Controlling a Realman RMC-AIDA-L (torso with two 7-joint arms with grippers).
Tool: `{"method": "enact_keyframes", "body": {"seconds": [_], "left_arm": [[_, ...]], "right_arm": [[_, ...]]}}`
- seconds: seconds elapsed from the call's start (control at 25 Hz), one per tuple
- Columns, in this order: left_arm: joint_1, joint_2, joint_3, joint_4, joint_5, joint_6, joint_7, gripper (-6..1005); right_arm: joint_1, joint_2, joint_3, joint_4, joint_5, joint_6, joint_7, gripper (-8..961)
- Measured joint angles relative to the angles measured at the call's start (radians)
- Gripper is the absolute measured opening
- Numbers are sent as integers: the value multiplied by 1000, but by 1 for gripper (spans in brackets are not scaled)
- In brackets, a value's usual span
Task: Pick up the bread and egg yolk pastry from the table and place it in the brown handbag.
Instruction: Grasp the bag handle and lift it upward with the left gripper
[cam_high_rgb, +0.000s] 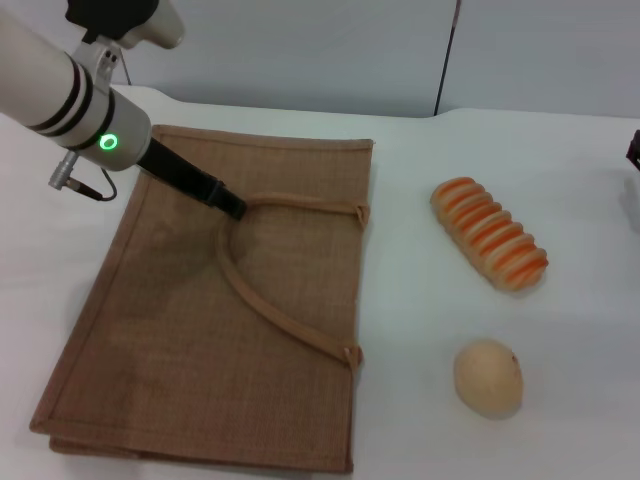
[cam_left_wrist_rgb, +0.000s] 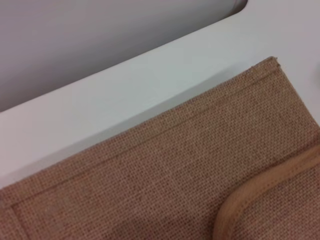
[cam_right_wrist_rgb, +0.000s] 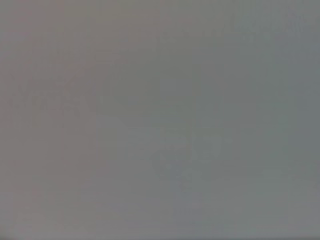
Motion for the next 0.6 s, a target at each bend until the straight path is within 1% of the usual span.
{"method": "enact_keyframes", "body": {"seconds": [0.32, 0.6], "left_arm": [[-13, -9, 0, -36, 24, 33, 0, 630], [-28, -8, 0, -63, 27, 45, 2, 614]], "right_arm": [[3, 0, 0, 0, 0, 0, 2, 754], [12, 0, 0, 1, 1, 0, 3, 754]]}}
